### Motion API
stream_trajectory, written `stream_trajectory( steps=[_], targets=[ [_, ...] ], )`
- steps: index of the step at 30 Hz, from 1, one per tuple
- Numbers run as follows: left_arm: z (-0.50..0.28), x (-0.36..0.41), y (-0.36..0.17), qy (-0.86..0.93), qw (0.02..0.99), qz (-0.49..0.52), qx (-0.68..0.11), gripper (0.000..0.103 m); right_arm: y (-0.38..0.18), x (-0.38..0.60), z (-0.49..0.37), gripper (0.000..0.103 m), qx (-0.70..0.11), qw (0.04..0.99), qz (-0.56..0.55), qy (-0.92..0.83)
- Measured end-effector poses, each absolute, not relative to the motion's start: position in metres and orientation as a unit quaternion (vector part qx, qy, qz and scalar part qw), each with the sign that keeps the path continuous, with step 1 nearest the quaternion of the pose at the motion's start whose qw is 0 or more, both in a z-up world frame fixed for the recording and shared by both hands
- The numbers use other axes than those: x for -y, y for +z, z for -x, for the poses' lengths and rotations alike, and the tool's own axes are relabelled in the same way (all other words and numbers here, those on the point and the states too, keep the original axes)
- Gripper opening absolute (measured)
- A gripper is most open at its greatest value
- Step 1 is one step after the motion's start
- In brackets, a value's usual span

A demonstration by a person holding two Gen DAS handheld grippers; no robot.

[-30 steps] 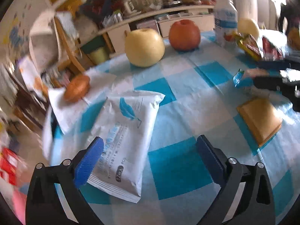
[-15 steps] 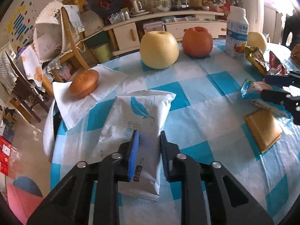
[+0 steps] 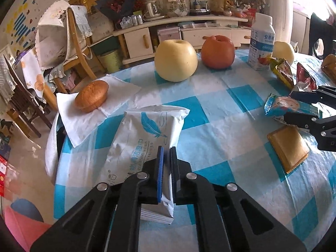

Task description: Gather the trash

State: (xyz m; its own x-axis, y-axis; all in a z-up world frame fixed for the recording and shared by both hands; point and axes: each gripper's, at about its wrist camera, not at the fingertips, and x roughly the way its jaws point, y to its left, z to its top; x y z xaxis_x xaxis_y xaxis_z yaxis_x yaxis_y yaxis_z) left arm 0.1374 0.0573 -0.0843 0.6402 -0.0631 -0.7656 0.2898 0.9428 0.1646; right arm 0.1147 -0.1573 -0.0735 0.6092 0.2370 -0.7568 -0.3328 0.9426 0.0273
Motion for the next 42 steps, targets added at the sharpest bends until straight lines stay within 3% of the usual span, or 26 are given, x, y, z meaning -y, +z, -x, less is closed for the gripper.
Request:
stream_trajectory(
  steps=[14,18,27,30,34,42],
  targets=[
    [-0.128,-0.057,-0.053,-0.086,0.916,-0.134,-0.368,0.002,-0.072,0.160,-0.114,0.060,-0.406,0.898,0.057,0.157],
    [-0.124,-0.056,-0.044,-0.090,0.920,-0.130,-0.359,0.002,-0.073,0.163,-0.114,0.073,-0.406,0.899,0.055,0.153],
    [-0.116,-0.060,-0.031,-0.093,0.927,-0.111,-0.347,0.002,-0.082,0.153,-0.120,0.076,-0.413,0.893,0.077,0.162],
    [-0.115,-0.059,-0.031,-0.097,0.926,-0.109,-0.347,0.002,-0.085,0.153,-0.123,0.051,-0.423,0.888,0.080,0.160],
    [-0.113,-0.056,-0.030,-0.101,0.927,-0.107,-0.346,0.002,-0.083,0.153,-0.120,0.045,-0.428,0.885,0.081,0.162],
    [-0.105,-0.061,-0.010,-0.101,0.935,-0.092,-0.326,0.002,-0.063,0.154,-0.107,0.042,-0.407,0.895,0.063,0.169]
  ],
)
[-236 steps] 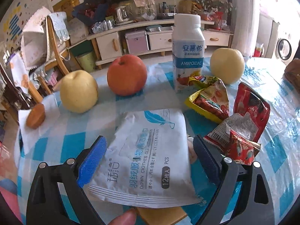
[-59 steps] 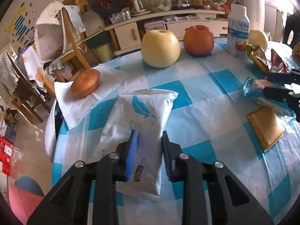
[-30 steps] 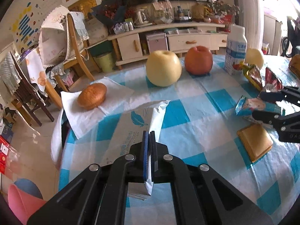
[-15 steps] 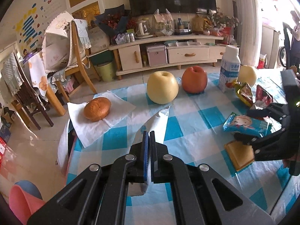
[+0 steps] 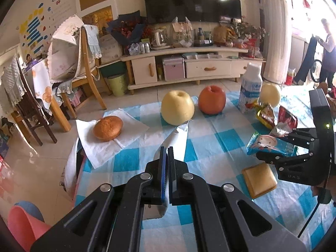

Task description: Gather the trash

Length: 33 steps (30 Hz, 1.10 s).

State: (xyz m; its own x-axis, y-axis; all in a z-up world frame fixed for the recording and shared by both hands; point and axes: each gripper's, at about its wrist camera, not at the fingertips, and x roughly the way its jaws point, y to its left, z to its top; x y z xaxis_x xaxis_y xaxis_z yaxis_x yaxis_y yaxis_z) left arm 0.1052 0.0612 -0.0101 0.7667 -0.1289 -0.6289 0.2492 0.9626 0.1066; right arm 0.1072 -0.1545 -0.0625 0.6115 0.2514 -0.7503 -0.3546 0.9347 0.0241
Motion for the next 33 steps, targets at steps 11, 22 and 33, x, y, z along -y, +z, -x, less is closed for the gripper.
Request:
stream_trajectory(
  steps=[11,22,33],
  targets=[
    [-0.074,-0.094,0.030,-0.076,0.950,-0.061,-0.295,0.002,0.001,0.123,-0.074,0.042,-0.352,0.910,0.060,0.210],
    [-0.025,-0.168,0.069,-0.027,0.960,-0.046,-0.274,0.000,0.053,0.022,-0.046,0.042,-0.310,0.901,0.084,0.291],
    [0.021,-0.234,0.056,-0.019,0.956,-0.007,-0.292,0.001,0.041,-0.038,-0.034,0.042,-0.333,0.882,0.079,0.324]
  ],
)
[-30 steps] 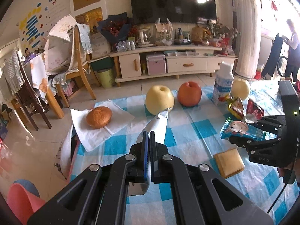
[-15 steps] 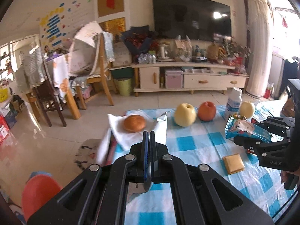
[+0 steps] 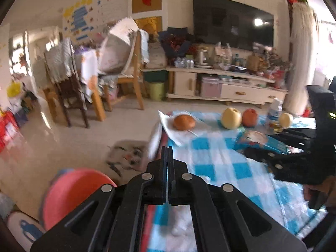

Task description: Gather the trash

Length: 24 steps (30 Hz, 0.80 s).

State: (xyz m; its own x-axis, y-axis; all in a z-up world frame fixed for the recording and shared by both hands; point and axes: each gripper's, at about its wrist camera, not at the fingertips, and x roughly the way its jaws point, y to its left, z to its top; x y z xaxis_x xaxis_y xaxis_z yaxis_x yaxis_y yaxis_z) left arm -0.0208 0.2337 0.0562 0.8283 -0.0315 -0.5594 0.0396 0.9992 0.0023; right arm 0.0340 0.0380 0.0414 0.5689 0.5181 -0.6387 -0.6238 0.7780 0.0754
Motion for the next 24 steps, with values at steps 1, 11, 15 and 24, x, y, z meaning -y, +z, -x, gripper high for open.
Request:
stream_trajectory(
  steps=[1,11,15,24],
  targets=[
    [0.021,-0.229,0.048,-0.016,0.954,-0.012,-0.299,0.003,0.039,-0.036,-0.033,0.042,-0.334,0.883,0.080,0.321],
    [-0.001,-0.173,-0.030,0.040,0.942,-0.050,-0.328,0.097,0.011,0.033,-0.021,0.042,-0.354,0.892,0.066,0.273],
    [-0.022,-0.162,-0.055,0.062,0.921,-0.083,-0.375,0.097,-0.002,0.057,-0.022,0.042,-0.360,0.894,0.051,0.263],
    [-0.048,-0.160,-0.098,0.062,0.885,-0.054,-0.459,0.098,-0.019,0.080,-0.023,0.042,-0.363,0.893,0.021,0.264]
  ],
)
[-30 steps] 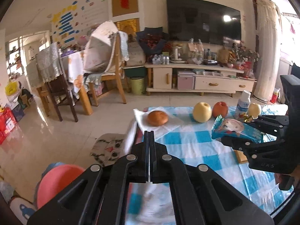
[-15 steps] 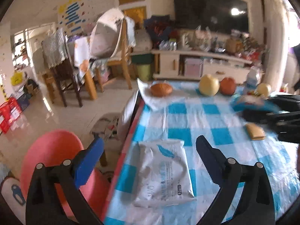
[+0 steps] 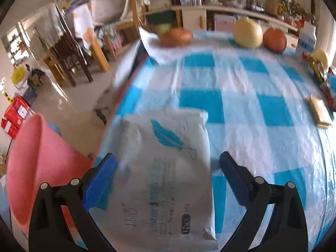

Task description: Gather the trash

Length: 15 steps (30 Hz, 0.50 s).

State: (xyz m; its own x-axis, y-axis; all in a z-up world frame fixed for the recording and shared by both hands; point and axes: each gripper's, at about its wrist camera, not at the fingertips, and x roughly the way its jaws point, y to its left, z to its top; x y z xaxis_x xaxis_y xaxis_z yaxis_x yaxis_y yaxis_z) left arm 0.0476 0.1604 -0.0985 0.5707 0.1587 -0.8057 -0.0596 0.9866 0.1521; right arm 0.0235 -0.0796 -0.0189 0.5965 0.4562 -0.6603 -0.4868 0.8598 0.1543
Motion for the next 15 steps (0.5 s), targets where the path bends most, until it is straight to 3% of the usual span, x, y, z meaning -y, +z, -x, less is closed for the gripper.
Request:
stream_trajectory(
  steps=[4,6,8,15],
  targets=[
    [-0.045,-0.169,-0.100,0.049,0.882,-0.026,-0.467,0.098,-0.023,0.086,-0.026,0.042,-0.365,0.893,0.013,0.263],
    [-0.044,-0.175,-0.101,0.032,0.880,0.003,-0.474,0.091,-0.023,0.088,-0.028,0.042,-0.366,0.893,0.011,0.262],
    [-0.045,-0.172,-0.099,0.027,0.882,0.000,-0.471,0.078,-0.022,0.088,-0.028,0.042,-0.366,0.893,0.011,0.262],
    [-0.045,-0.162,-0.097,0.032,0.884,-0.028,-0.466,0.075,-0.022,0.089,-0.028,0.043,-0.365,0.894,0.012,0.261]
  ],
)
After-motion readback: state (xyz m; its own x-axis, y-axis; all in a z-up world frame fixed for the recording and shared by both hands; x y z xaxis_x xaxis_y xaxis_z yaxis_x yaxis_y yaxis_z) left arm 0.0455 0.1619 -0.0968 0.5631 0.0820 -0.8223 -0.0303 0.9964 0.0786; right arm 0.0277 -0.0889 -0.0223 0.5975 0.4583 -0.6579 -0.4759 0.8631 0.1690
